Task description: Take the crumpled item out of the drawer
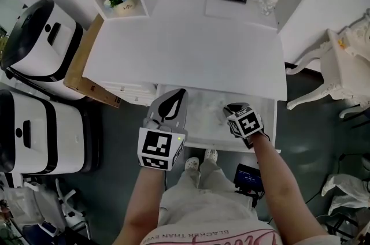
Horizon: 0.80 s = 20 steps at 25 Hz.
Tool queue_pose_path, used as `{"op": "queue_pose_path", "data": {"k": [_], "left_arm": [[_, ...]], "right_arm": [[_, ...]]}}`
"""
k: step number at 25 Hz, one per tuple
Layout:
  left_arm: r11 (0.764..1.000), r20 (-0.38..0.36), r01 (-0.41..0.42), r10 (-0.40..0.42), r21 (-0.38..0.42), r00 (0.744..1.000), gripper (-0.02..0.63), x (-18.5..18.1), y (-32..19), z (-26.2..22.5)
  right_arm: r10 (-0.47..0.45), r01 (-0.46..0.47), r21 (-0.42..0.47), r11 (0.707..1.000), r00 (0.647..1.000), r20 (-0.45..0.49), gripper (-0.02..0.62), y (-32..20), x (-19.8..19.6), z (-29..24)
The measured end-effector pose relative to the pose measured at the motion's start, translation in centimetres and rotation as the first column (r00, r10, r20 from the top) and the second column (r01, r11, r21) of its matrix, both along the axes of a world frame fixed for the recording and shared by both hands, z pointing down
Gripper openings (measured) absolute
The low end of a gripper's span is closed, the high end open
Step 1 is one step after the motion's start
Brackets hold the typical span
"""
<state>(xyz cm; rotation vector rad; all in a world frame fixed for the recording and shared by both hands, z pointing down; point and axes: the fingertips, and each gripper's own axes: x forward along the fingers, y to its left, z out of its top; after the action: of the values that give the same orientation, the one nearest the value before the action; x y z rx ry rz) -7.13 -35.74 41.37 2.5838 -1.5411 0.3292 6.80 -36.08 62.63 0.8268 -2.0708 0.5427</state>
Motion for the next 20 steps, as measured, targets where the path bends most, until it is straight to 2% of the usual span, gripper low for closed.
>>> {"op": "queue_pose_path", "data": {"k": [11,20], "left_arm": [[0.997,-0.018,-0.018,0.019,0.072,1.000,0.005,0.3,0.5,-3.2],[0.991,-0.037,-0.008,0.013,0.137,0.999,0.005,-0.3,0.3,-5.9]], "right_arm": [[0.054,-0.062,0.117,0.991,0.996,0.068,0.064,0.8,0.1,-6.6],[0.075,-0.101,0.279,0.955,0.992,0.102,0.063,-0.1,0.5,-13.8]]}}
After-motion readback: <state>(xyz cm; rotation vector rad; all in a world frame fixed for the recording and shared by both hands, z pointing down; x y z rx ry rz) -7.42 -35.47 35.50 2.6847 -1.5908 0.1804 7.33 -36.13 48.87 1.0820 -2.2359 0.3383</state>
